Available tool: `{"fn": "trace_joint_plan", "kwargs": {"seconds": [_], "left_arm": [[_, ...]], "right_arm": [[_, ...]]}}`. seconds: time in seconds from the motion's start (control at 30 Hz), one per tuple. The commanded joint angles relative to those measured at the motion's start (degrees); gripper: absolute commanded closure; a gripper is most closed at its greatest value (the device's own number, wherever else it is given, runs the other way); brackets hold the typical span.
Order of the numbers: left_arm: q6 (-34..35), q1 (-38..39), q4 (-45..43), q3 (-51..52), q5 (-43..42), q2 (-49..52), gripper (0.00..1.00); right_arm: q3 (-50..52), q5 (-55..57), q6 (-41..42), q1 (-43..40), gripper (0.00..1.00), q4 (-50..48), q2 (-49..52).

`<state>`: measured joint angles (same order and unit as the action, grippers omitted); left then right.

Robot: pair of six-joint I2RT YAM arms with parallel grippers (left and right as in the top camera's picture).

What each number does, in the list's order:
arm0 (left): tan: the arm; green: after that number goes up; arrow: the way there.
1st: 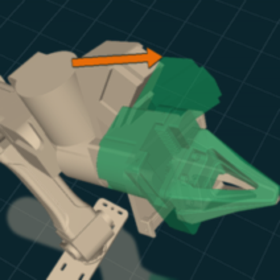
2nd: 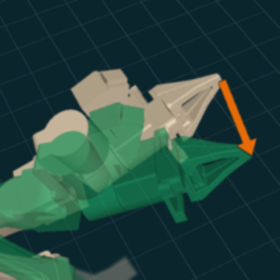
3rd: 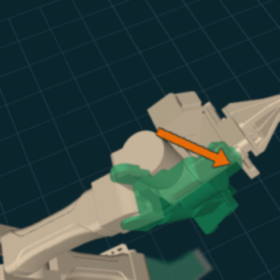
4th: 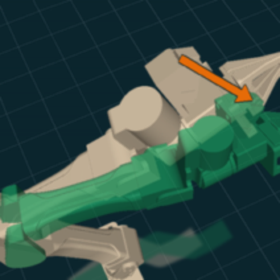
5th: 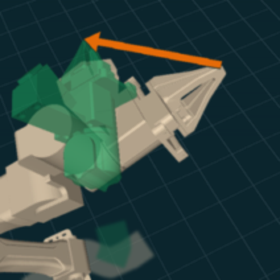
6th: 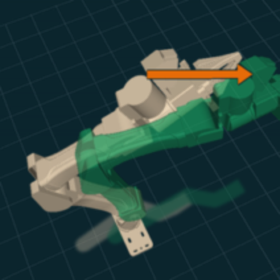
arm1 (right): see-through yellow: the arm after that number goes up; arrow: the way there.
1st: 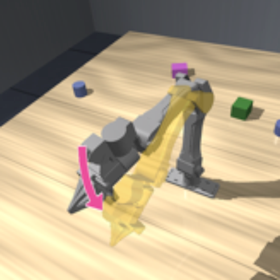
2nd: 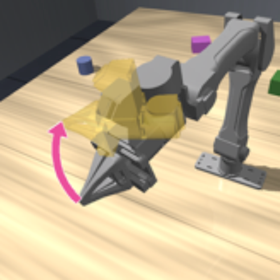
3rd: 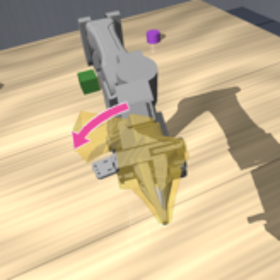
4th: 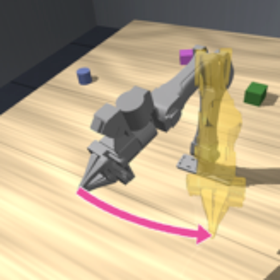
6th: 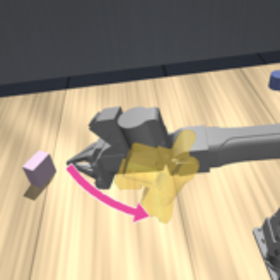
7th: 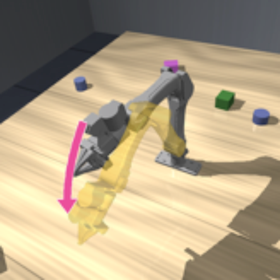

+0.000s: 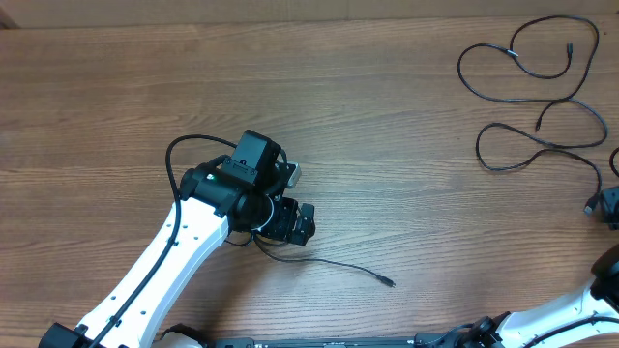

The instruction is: Untangle cables

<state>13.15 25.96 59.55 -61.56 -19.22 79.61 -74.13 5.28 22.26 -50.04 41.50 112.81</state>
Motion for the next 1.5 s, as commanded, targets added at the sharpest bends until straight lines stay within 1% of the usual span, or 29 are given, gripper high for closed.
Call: {"fn": "trace_joint_plan", "kwargs": {"seconds": [0.0, 0.2, 0.43, 0.53, 0.67, 0.73, 0.77, 0.9, 0.97, 1.07, 1.2, 1.23, 1.3, 1.47], "left_arm": [[0.2, 0.3, -0.2, -1.1, 0.2, -1.0, 0.00], [0.2, 0.3, -0.2, -1.1, 0.2, -1.0, 0.00], [0.2, 0.3, -0.2, -1.1, 0.2, -1.0, 0.00], [0.2, 0.3, -0.2, -1.1, 0.2, -1.0, 0.01], [0.2, 0.3, -0.2, -1.1, 0.2, -1.0, 0.00], [0.2, 0.3, -0.2, -1.1, 0.2, -1.0, 0.01], [0.2, 0.3, -0.2, -1.1, 0.2, -1.0, 0.00], [0.2, 0.3, -0.2, -1.1, 0.2, -1.0, 0.01], [0.2, 0.3, -0.2, -1.1, 0.2, -1.0, 0.00], [0.2, 0.3, -0.2, -1.1, 0.2, -1.0, 0.00], [0.2, 0.3, -0.2, -1.1, 0.2, -1.0, 0.01], [0.2, 0.3, -0.2, -1.1, 0.2, -1.0, 0.00], [0.2, 0.3, -0.2, -1.1, 0.2, -1.0, 0.01], [0.2, 0.3, -0.2, -1.1, 0.2, -1.0, 0.00]], "right_arm": [[-1.1, -3.1, 0.4, 0.5, 0.96, -0.4, 2.1], [-1.1, -4.7, 0.2, 2.0, 0.96, -0.8, 3.3], [-1.1, -17.9, -1.2, 2.9, 0.96, -4.6, 3.3], [-1.1, -19.5, -3.0, 2.9, 0.96, -5.7, 3.3], [-1.4, -20.7, -3.1, 2.8, 0.96, -6.1, 3.3], [-2.2, -25.5, -4.6, 2.7, 0.96, -6.1, 3.3], [-3.8, -31.0, -6.3, 2.7, 0.96, -5.7, 3.2], [-9.7, -29.6, -5.8, 2.7, 0.96, 0.1, 2.1], [-13.5, -26.7, -5.5, 2.7, 0.96, 4.0, 1.1], [-19.5, -20.2, -2.6, 2.7, 0.96, 10.7, -1.0], [-24.2, -18.8, -1.0, 2.7, 0.96, 15.8, -4.6], [-25.0, -19.3, 1.3, 2.7, 0.96, 17.5, -6.8], [-25.0, -21.2, 3.3, 3.1, 0.96, 18.8, -9.2], [-25.0, -33.6, 2.8, 4.8, 0.96, 25.3, -13.0]]}}
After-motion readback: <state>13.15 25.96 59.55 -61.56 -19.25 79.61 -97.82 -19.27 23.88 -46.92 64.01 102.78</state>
